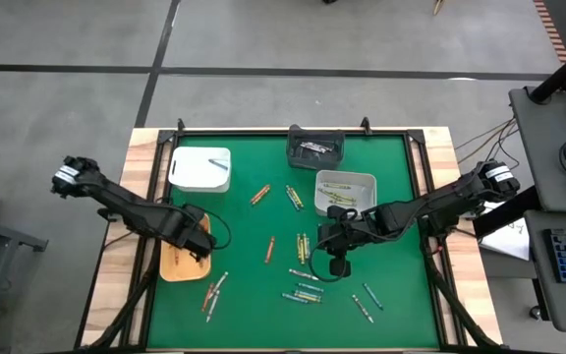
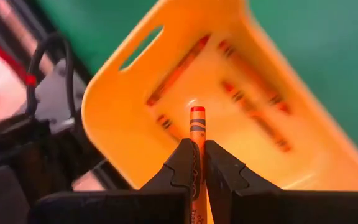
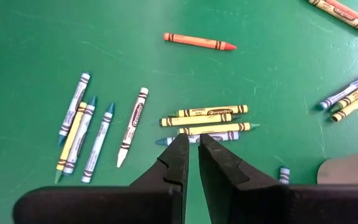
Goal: Sort crayons
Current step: Put the orange crayon into the orange bin, then put the blue crayon into the white bin
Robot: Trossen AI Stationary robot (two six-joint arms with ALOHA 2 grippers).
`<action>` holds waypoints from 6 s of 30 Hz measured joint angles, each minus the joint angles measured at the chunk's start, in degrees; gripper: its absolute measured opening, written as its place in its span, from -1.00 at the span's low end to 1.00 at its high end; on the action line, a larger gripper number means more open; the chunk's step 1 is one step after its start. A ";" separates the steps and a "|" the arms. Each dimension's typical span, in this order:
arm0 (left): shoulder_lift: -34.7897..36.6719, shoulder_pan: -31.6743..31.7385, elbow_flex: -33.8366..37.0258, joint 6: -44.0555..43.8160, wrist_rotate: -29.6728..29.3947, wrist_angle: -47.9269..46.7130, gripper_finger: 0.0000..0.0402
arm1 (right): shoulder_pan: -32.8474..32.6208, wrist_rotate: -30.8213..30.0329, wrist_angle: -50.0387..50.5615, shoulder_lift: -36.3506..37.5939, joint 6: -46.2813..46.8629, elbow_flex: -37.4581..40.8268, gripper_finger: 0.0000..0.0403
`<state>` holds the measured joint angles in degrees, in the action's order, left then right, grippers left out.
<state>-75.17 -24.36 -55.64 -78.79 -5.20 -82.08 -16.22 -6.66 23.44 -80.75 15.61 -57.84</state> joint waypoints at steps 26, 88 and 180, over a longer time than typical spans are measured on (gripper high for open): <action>-18.86 0.02 3.70 1.81 1.99 2.08 -0.62 | 0.00 -0.92 -0.19 0.00 0.21 0.00 -0.87; 9.86 5.07 15.14 81.98 -20.08 93.24 -0.57 | 0.42 -9.89 4.19 0.46 30.27 11.89 -0.87; 4.29 5.44 29.26 79.50 -18.69 129.56 -0.26 | 2.40 -7.51 -58.69 -7.15 -19.41 10.29 -0.94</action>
<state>-70.89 -18.92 -26.38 0.71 -23.89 47.47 -13.82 -14.17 -35.25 -87.90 -3.81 -47.56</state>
